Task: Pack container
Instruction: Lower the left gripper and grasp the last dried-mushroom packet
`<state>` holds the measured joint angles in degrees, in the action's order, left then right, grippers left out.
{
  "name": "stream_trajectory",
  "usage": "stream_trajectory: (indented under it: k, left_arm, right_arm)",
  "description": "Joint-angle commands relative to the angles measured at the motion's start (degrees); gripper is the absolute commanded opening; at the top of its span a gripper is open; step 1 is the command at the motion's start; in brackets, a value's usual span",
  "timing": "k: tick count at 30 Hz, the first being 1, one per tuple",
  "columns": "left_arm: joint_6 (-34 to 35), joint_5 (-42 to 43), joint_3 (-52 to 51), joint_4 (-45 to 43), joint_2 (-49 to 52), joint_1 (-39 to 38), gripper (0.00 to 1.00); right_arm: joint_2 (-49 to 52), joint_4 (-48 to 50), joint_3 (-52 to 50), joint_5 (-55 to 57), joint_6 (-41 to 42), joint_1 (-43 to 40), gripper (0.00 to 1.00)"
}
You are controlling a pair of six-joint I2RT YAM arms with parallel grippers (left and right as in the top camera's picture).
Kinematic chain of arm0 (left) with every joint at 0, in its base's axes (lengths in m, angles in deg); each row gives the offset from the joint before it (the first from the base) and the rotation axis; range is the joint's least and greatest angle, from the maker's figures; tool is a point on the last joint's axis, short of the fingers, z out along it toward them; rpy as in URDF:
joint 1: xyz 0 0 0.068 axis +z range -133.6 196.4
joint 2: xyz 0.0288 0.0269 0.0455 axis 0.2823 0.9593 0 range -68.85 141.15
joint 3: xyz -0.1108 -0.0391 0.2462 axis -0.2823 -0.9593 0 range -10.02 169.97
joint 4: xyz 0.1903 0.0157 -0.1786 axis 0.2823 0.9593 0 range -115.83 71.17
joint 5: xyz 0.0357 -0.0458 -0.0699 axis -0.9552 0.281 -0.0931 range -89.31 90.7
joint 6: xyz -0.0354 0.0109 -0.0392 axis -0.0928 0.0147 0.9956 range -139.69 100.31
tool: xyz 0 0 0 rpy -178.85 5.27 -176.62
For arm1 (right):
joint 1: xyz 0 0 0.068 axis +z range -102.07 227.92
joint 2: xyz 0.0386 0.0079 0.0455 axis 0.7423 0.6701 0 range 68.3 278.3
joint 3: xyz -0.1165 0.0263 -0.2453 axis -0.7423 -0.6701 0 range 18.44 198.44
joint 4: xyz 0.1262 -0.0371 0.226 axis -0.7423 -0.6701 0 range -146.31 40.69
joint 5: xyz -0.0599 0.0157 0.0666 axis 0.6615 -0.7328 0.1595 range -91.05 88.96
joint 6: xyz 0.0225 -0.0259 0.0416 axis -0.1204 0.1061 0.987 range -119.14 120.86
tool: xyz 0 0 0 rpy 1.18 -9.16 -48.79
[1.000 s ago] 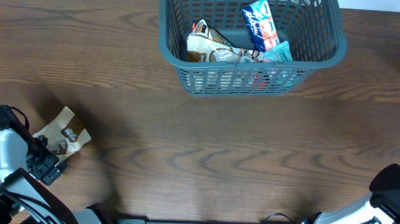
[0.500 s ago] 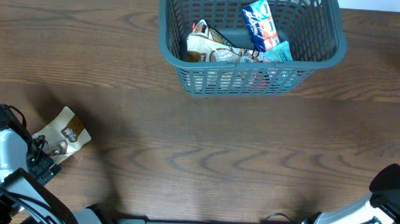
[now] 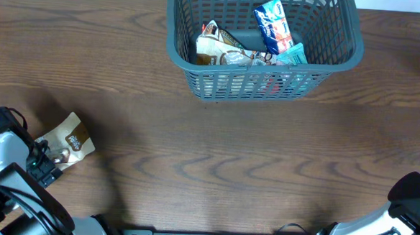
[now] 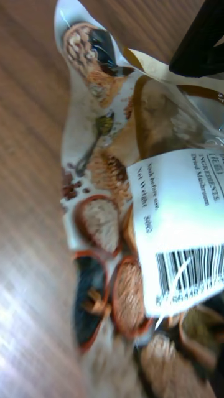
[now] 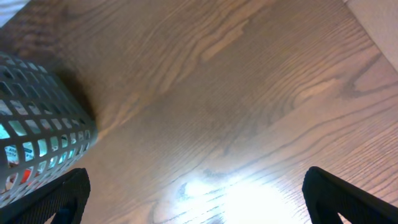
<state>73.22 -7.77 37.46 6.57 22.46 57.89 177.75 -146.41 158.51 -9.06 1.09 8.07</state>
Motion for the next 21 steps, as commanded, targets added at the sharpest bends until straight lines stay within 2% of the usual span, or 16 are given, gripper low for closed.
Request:
stream_trajectory:
  k: [1,13,21]
  left_arm:
    - [-3.58,2.54,-0.44,-1.55,0.87,0.31,0.98]
    - [-4.87,4.04,-0.44,-4.48,1.27,0.17,0.99]
    - [-4.87,6.60,-0.44,-4.66,5.88,0.17,0.99]
  right_arm:
    - [0.22,-0.20,-0.17,-1.31,-0.07,-0.24,0.99]
    - [0.22,-0.20,-0.17,-3.02,-0.07,-0.24,0.99]
    - [0.22,-0.20,-0.17,-3.04,-0.07,-0.24,0.99]
